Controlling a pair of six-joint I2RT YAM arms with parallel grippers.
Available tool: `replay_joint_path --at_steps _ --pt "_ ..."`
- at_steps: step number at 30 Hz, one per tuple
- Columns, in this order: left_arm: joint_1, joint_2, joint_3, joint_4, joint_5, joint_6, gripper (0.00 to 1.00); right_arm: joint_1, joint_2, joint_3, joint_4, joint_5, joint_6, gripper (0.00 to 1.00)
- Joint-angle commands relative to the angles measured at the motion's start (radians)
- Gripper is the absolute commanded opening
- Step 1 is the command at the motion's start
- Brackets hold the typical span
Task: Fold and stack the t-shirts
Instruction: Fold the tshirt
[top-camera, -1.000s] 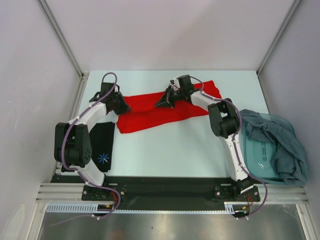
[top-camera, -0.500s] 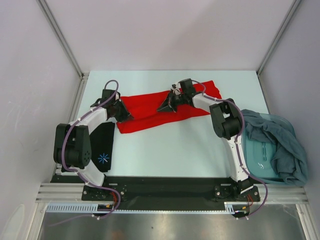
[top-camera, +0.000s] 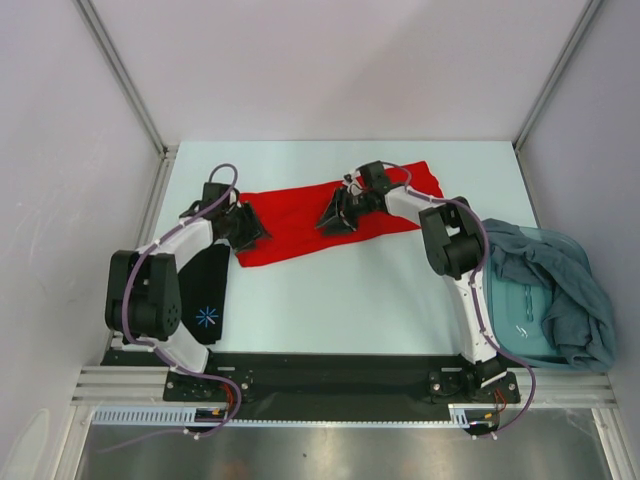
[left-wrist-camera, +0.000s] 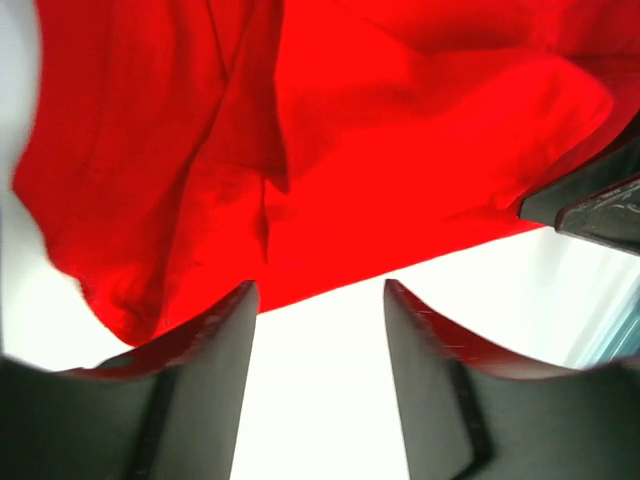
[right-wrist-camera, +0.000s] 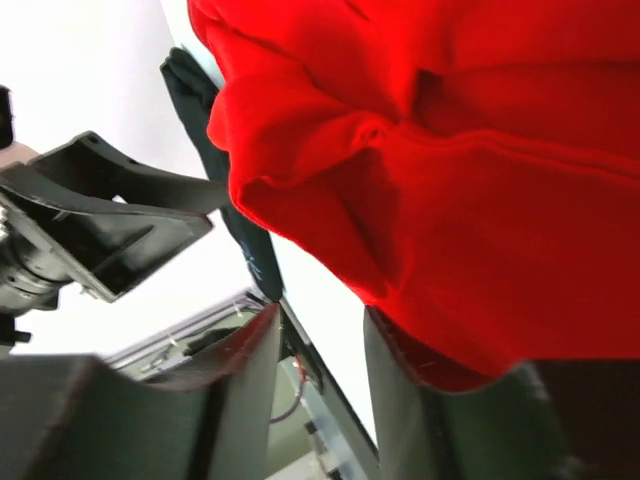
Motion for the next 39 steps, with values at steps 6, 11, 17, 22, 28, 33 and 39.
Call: replay_joint_path --at_steps 6,11,17,22,28,33,39 --pt "0.056 0.055 0.112 0.007 0.007 0.045 0.65 -0.026 0.021 0.171 -0.062 0.009 -0.073 0.59" --pt "0.058 0.187 0.206 0.03 0.028 0.045 0.65 -0.031 0.105 0.312 -0.099 0.008 -0.082 0.54" --pt "0.058 0.267 0.295 0.013 0.045 0.01 0.61 -0.029 0.148 0.357 -0.119 0.014 -0.078 0.49" --pt "0.058 0.286 0.312 0.005 0.059 -0.001 0.6 -0.028 0.156 0.354 -0.119 0.015 -0.072 0.49" --pt "0.058 0.307 0.313 0.045 0.117 -0.021 0.61 -0.001 0.167 0.345 -0.047 0.014 -0.01 0.49" --pt "0.058 0.326 0.323 0.058 0.136 -0.037 0.59 0.011 0.163 0.326 0.036 0.012 0.06 0.5" --pt "0.061 0.344 0.34 0.067 0.118 -0.042 0.53 0.008 0.162 0.329 0.067 0.047 0.096 0.46"
